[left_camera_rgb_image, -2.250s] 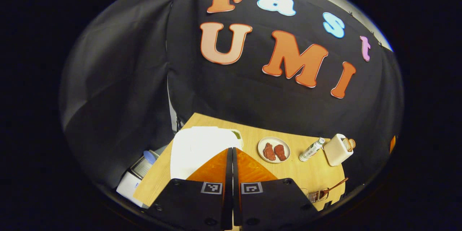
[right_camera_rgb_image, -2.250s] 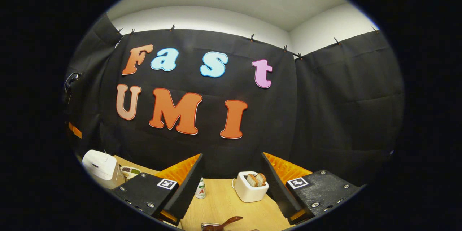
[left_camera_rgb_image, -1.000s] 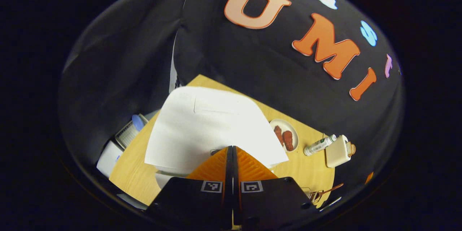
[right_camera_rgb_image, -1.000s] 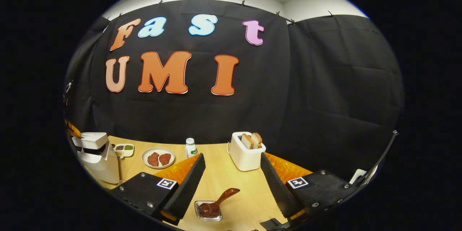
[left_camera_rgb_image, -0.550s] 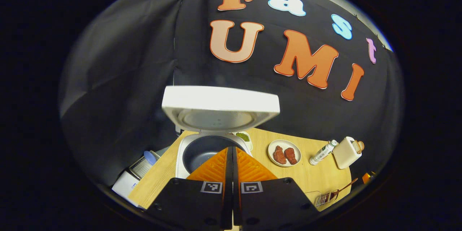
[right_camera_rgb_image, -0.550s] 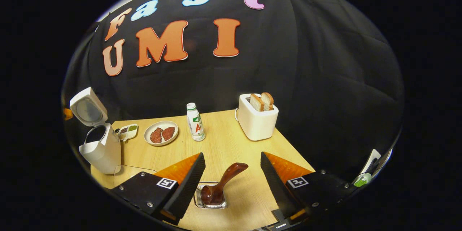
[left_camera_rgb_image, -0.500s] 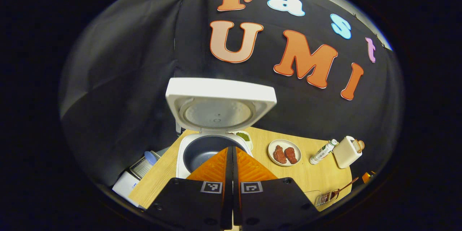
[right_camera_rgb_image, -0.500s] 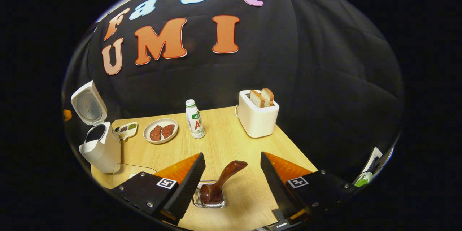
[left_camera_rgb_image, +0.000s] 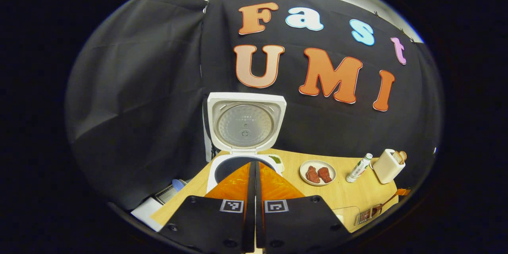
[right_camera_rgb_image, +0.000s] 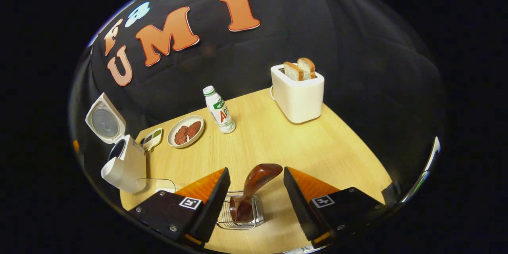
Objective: Close the left gripper, press the button to open the rice cooker; take a wooden spoon from the chopstick holder with the right hand, scoop a spoonful of rice and pour it into the rice cooker, then put the wooden spoon back into the chopstick holder.
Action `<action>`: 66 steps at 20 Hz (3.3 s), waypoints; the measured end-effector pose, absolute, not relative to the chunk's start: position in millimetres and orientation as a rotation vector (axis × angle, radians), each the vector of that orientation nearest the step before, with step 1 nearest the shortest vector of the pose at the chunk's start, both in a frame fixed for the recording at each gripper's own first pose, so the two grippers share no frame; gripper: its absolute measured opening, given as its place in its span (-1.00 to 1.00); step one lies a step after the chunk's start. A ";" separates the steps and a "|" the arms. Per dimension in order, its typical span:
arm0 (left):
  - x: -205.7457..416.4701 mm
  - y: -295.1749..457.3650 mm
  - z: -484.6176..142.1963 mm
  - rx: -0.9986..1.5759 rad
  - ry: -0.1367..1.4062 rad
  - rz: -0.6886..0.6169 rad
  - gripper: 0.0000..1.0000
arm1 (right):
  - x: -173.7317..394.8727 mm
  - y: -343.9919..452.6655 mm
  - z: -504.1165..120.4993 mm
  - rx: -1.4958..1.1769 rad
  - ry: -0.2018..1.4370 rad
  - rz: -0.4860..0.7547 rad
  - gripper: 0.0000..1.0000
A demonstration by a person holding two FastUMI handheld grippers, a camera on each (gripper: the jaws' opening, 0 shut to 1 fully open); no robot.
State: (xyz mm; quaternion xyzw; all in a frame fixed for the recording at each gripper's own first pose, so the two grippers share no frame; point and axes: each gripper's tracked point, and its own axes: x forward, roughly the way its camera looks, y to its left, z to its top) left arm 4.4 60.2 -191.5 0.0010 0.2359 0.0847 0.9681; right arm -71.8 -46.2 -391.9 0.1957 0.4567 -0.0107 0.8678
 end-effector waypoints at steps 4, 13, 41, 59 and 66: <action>-16.8 60.1 -173.8 0.020 0.440 0.220 -0.89 | -72.8 -33.9 -410.9 0.555 0.992 -0.006 0.35; -29.3 58.1 -183.6 -0.034 0.462 0.265 0.00 | -82.1 -20.7 -420.5 0.634 0.932 -0.029 -0.49; -6.7 92.5 -217.0 -0.061 0.464 0.135 0.01 | -57.5 114.0 -259.8 0.346 0.596 0.116 -0.79; -26.4 104.7 -228.5 -0.061 0.483 0.160 0.01 | -86.3 191.7 -357.1 -0.147 0.603 0.221 -0.81; -35.2 114.5 -242.7 -0.075 0.535 0.162 0.01 | -107.7 218.5 -356.5 -0.277 0.513 0.246 -0.81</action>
